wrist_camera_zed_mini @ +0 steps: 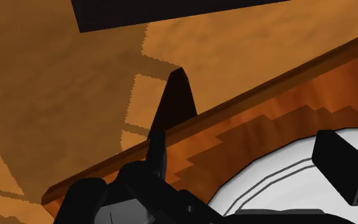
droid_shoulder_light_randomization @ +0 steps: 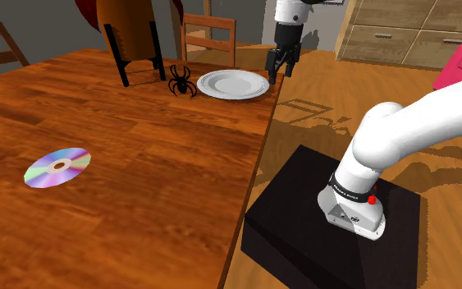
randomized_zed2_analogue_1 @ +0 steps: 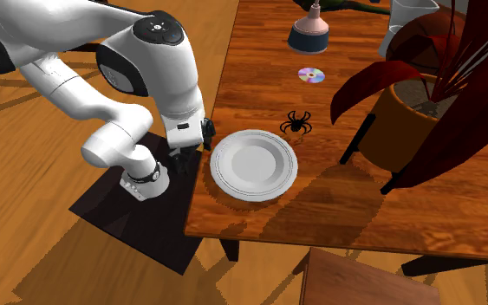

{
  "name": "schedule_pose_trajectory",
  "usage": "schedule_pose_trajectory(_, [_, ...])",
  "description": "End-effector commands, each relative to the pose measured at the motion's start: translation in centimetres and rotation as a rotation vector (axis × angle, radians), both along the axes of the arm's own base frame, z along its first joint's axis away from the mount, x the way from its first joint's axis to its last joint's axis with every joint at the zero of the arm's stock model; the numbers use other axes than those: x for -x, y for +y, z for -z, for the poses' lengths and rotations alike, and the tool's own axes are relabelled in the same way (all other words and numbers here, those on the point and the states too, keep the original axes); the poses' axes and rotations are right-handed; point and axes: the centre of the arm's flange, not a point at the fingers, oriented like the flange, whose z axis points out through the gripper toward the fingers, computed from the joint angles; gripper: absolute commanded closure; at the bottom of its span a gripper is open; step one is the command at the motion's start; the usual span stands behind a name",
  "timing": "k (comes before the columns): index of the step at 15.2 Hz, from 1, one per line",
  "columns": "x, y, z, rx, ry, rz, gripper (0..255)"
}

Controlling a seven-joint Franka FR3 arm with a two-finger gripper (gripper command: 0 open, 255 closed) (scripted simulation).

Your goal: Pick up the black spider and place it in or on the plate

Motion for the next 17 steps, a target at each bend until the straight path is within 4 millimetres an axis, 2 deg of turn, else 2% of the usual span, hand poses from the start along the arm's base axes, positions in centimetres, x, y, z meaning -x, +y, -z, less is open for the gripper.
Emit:
schedule_pose_trajectory(1, [0.0,0.0,0.0,0.000,0.000,0.000,0])
schedule_pose_trajectory(9, [-7.5,6.6,-1.2,-0.020,-0.027,-0.149,0])
schedule_pose_trajectory(17, [-14.0,14.2,-2.7,-0.039,-0.055,-0.297,0])
